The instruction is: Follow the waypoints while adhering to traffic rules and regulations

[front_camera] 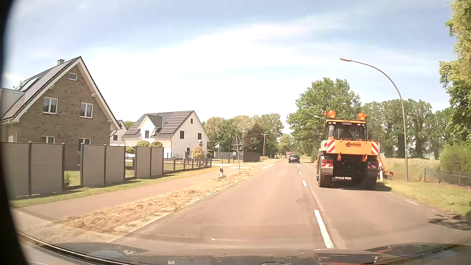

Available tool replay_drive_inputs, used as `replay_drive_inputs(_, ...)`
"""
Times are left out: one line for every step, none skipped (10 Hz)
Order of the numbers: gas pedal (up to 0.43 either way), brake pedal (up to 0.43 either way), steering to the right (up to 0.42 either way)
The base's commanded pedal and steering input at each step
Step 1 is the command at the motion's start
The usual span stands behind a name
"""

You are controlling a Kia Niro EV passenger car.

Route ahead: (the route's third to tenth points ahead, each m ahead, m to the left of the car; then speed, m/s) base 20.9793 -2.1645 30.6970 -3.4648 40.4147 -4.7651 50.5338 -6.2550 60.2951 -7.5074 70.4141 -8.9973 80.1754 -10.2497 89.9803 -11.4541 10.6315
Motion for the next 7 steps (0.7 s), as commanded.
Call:
replay_drive_inputs(0.157, 0.000, 0.025)
replay_drive_inputs(0.157, 0.000, 0.033)
replay_drive_inputs(0.169, 0.000, 0.036)
replay_drive_inputs(0.169, 0.000, 0.039)
replay_drive_inputs(0.177, 0.000, 0.039)
replay_drive_inputs(0.177, 0.000, 0.039)
replay_drive_inputs(0.189, 0.000, 0.039)
